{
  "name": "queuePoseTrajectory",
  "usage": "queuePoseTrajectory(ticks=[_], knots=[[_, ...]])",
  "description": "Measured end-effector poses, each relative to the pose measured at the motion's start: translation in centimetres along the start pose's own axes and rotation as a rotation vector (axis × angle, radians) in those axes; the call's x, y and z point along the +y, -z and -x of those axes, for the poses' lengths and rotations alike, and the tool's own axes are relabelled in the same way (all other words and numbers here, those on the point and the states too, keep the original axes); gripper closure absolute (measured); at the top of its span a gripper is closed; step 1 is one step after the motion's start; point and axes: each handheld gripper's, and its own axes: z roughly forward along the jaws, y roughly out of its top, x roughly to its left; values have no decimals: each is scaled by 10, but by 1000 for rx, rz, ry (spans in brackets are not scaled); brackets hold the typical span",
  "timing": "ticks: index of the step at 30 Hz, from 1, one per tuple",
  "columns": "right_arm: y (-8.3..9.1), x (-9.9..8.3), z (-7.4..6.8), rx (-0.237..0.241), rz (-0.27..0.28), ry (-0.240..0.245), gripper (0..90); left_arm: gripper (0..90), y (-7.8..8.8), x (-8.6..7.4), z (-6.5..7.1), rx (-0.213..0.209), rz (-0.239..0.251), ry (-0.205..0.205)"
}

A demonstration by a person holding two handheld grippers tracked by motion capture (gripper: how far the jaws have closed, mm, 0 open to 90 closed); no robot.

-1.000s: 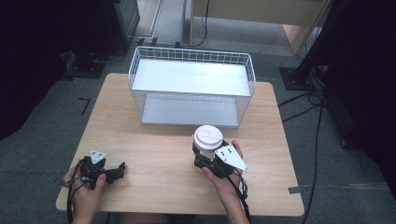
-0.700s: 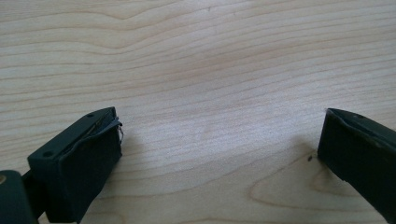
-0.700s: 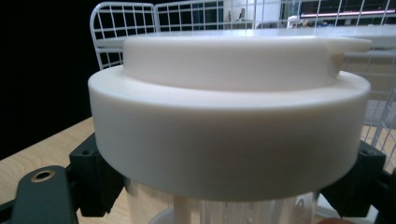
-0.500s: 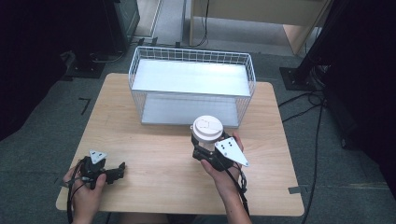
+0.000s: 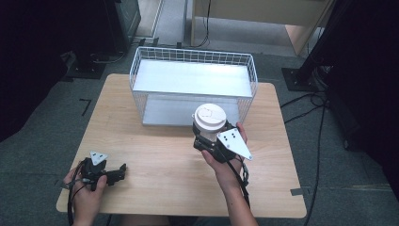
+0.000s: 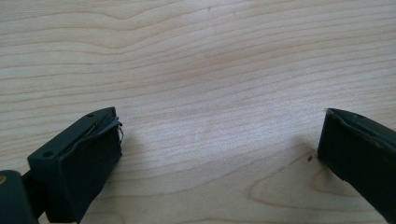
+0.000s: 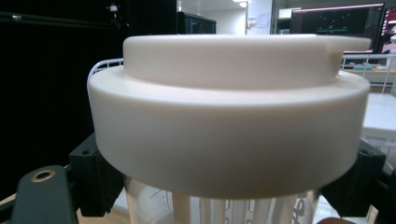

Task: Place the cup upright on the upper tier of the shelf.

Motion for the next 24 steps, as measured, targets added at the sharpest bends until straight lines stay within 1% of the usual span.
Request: queuePoseTrajectory(ticks=[1,8,11,12,16,24], knots=[[-2,4,1,-4,11,3,153,0,0,0,0,0,2,2],[-9,16,0,-14,32,10,153,0,0,0,1,0,6,8],[-13,22,0,-15,45,19,153,0,0,0,0,0,2,4],[-15,26,0,-16,53,29,153,0,0,0,0,0,3,4],[-20,31,-1,-19,59,33,154,0,0,0,0,0,4,4],[-32,45,0,-25,89,46,154,0,0,0,0,0,3,4]])
